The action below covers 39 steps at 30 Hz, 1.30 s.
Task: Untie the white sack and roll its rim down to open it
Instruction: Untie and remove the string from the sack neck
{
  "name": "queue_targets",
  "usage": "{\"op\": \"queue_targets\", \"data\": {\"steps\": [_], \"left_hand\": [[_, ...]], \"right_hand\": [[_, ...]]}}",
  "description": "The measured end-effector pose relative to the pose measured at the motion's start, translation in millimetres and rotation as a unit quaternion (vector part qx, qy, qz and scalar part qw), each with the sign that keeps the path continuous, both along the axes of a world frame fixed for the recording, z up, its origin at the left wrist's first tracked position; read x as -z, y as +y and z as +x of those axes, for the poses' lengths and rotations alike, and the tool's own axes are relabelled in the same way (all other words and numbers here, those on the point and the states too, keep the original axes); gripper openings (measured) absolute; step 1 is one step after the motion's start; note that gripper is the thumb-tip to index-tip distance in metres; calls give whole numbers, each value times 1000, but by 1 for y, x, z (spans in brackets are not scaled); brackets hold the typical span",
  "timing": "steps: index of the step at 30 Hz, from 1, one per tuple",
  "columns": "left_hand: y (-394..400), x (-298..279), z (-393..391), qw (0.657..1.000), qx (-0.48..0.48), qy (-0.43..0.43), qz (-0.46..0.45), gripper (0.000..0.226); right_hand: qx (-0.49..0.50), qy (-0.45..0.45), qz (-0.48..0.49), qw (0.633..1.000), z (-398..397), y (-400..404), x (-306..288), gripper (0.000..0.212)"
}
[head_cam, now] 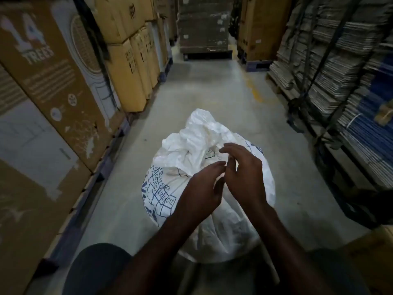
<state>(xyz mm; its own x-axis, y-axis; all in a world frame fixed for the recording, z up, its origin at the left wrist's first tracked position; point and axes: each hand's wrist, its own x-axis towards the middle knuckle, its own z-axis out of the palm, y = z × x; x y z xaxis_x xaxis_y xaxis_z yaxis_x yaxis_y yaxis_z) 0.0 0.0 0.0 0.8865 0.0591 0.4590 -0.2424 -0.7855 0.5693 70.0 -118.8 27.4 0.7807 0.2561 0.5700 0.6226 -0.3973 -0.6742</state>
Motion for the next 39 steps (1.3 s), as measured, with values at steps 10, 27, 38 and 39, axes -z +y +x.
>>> {"op": "queue_targets", "data": {"steps": [10,27,38,39], "left_hand": [[96,4,107,960,-53,36,274,68],[161,45,125,960,-28,128,246,87],[163,42,133,979,24,167,111,80],[165,41,133,980,39,175,86,74]], "right_hand": [[-33,6,-28,999,85,34,41,65],[44,-48,-128,990,112,80,70,43],[-104,-7,-191,976,116,87,106,26],[-103,4,-184,978,117,88,108,27]]}}
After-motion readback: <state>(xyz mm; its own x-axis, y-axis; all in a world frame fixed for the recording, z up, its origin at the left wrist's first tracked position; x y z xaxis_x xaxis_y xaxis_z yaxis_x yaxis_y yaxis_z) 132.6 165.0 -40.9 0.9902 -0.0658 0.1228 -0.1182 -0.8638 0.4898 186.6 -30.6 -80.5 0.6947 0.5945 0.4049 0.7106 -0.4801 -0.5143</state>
